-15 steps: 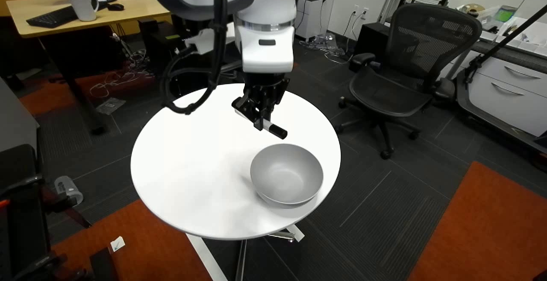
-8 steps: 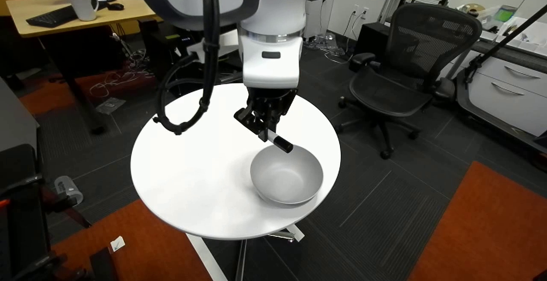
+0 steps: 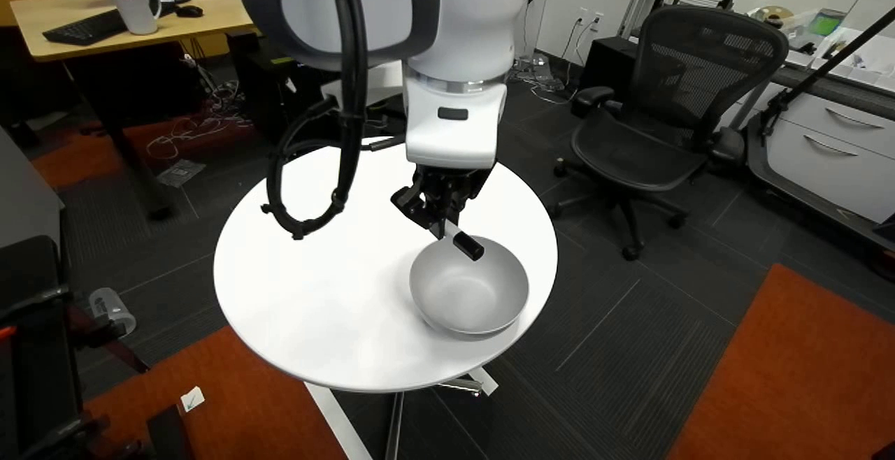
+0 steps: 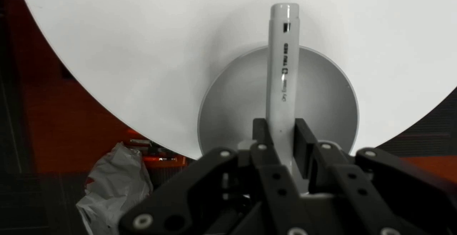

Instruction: Put the black marker inside the grey bowl

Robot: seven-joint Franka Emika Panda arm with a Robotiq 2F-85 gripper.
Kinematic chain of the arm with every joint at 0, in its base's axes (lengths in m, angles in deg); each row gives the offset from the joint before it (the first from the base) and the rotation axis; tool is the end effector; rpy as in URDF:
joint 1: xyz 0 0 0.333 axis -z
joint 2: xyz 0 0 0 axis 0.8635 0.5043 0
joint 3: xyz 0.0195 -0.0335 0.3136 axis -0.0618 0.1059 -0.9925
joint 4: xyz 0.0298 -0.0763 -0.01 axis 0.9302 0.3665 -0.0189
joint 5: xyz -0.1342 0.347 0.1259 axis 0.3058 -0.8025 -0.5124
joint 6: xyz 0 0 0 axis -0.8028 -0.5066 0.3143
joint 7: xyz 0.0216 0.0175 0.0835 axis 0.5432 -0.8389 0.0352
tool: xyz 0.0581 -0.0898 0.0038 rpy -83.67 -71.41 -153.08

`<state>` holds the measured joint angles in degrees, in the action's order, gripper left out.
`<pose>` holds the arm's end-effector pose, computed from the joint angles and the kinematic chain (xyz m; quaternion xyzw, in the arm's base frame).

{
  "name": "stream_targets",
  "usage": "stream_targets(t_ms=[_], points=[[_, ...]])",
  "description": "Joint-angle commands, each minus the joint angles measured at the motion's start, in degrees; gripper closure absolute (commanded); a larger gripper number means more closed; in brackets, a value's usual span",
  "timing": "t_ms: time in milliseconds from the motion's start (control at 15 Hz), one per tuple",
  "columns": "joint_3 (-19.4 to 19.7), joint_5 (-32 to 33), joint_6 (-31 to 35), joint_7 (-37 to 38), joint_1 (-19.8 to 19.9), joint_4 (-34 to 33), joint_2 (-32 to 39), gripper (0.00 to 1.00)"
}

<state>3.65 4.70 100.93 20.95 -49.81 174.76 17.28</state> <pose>0.5925 -0.2324 0.2889 -0.7074 0.7041 -0.0144 0.0602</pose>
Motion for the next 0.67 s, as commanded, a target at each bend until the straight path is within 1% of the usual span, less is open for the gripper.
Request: stream_targets(t_ms=[0,333,600], points=[[0.06,-2.27,0.78,1.53,0.96,-3.56,3.05,0.95],[-0.25,-4.17,-0.32,2.69,2.31,-9.26,7.99,0.95],[-0.05,-4.38,-1.65,5.56,2.7,-14.1,12.77,0.95]])
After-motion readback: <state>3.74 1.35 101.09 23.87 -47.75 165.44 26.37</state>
